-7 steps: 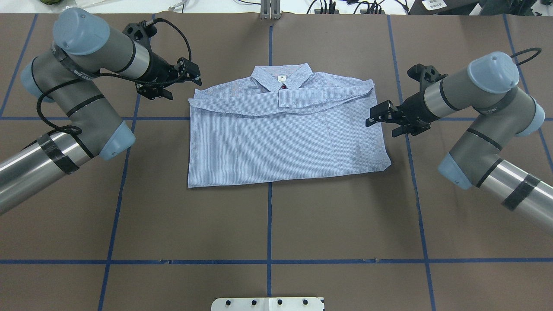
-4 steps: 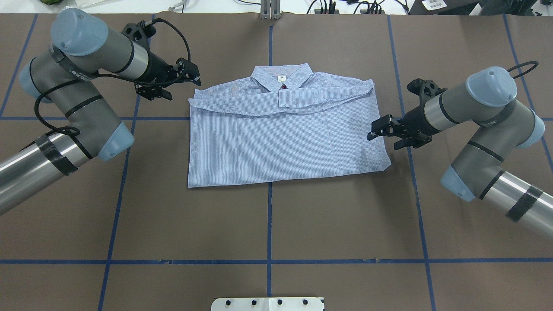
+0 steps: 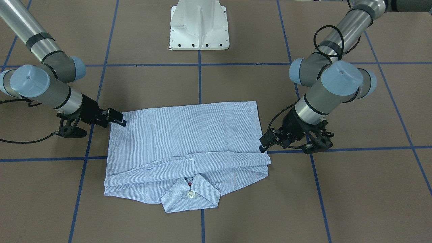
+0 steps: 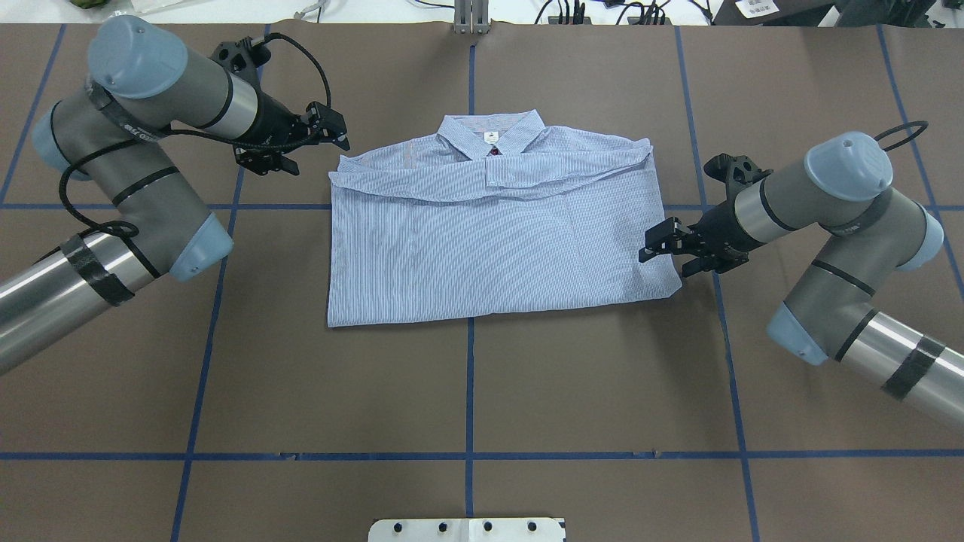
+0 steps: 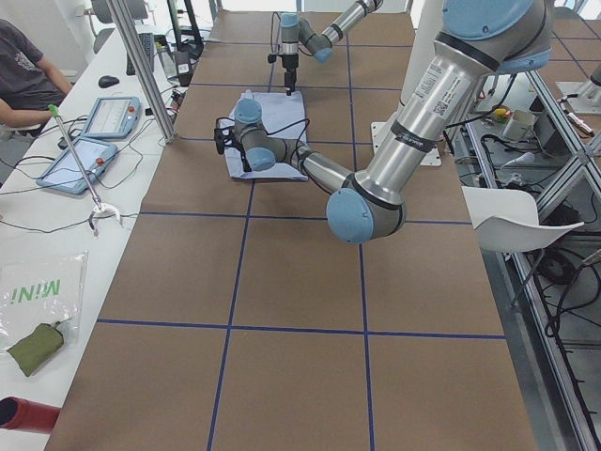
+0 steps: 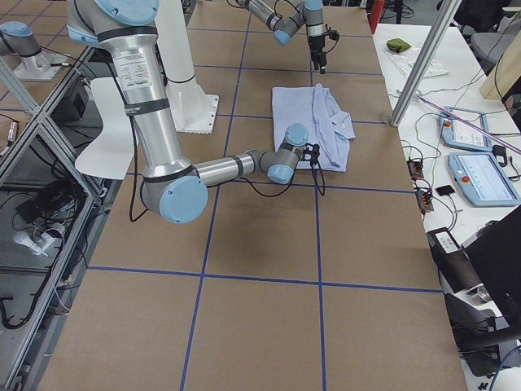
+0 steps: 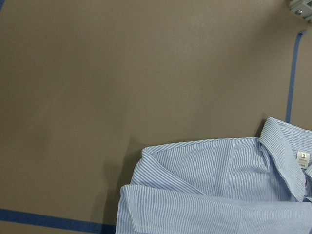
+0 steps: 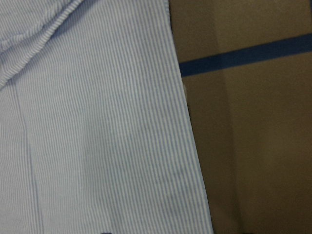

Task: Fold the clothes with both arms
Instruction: 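Lower the right gripper to the folded shirt's side edge nearest it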

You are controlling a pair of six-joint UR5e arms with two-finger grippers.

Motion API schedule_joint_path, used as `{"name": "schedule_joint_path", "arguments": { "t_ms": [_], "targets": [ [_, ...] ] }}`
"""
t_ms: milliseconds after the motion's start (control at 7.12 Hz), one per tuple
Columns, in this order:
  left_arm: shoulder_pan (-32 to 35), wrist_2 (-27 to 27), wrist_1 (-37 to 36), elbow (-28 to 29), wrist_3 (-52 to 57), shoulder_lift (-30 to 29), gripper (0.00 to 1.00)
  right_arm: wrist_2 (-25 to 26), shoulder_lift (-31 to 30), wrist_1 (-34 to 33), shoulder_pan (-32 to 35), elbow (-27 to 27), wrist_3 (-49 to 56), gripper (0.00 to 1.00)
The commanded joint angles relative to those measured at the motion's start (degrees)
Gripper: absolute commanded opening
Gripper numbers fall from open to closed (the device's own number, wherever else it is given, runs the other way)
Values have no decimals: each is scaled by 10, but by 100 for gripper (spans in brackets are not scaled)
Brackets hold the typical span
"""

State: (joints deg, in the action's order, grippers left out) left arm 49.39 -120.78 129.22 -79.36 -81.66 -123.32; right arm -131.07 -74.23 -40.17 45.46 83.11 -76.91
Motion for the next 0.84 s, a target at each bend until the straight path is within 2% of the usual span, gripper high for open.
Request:
{"name": "schedule_joint_path", "arguments": {
  "t_ms": [0, 140, 421, 562, 702],
  "targets": [
    [0, 0, 0, 0, 0, 0, 99, -2, -17, 0, -8, 17, 0, 35],
    [0, 0, 0, 0, 0, 0, 99, -1, -17, 0, -13, 19, 0, 30],
    [0, 0, 0, 0, 0, 0, 99, -1, -17, 0, -15, 20, 0, 26],
    [0, 0, 1, 0, 0, 0, 99, 0, -18, 0, -15, 23, 0, 7],
    [0, 0, 1, -1, 0, 0, 99, 0, -35, 3, -17, 40, 6, 0]
  ]
}}
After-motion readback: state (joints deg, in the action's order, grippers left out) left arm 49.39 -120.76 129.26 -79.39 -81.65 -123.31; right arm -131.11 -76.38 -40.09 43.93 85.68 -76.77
